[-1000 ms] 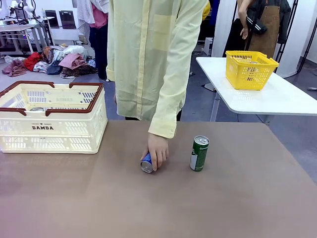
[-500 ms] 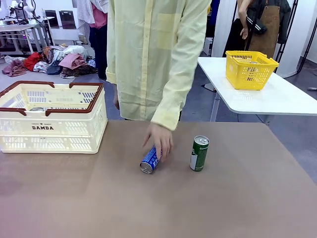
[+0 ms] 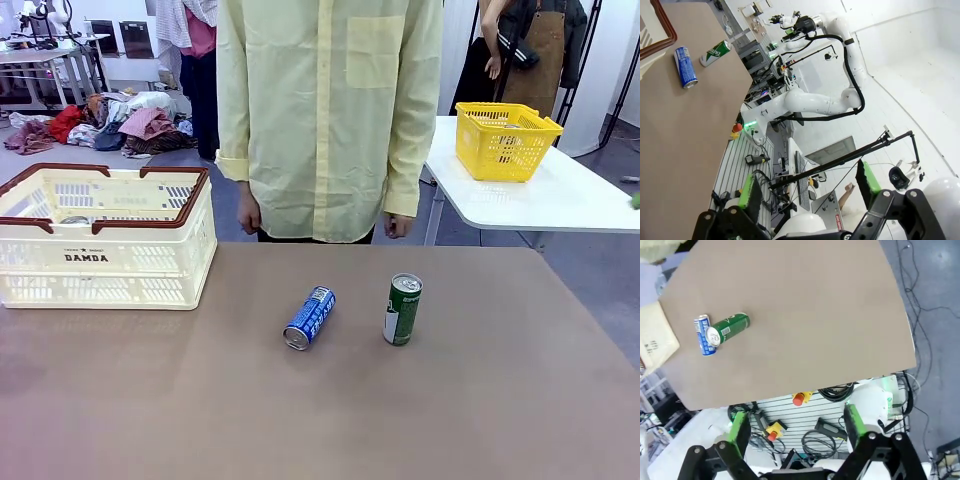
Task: Place the drinks into the Shopping basket.
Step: Pick up one drink and place it into the Shopping basket.
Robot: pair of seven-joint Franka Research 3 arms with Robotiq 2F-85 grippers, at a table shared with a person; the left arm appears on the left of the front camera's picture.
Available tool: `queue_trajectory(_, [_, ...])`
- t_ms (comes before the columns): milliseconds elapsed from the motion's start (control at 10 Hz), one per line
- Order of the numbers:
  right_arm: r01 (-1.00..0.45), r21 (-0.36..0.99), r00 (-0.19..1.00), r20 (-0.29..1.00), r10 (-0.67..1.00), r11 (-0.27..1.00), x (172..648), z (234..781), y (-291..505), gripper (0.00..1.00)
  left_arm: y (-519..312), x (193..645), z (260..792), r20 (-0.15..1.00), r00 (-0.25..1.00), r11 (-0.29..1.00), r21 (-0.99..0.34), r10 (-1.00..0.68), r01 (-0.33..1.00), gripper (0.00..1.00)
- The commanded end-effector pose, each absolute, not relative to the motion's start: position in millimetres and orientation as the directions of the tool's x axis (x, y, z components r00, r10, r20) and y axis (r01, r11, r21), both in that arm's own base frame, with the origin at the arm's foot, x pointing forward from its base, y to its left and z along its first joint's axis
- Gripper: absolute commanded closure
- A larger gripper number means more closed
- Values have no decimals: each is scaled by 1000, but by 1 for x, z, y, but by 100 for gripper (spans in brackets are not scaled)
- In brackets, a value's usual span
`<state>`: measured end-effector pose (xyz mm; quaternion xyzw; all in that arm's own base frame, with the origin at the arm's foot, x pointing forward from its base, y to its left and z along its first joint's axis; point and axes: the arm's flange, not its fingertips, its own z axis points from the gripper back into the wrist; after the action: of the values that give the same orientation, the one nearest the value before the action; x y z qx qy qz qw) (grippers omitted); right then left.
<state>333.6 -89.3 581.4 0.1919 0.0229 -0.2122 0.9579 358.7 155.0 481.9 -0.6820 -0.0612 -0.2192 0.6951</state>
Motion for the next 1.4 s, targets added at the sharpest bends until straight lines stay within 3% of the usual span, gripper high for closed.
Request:
queue_trajectory(0, [354,233,934,-141,-328,906,376,570,-36,0,160,356,484,384,895,-26,-921,-227,388,0])
queue_trajectory(400, [215,113,968,-155,-196,970,446,510,87,0,160,356,484,384,895,-26,-921,-227,388,0])
queue_trajectory(800, [217,27,972,-99,-214,976,462,457,176,0,160,356,484,384,895,-26,-921,-227,388,0])
queue_trajectory(1300, [164,-9,985,-48,-164,986,465,402,230,0,160,356,484,384,895,-26,-921,-227,388,0])
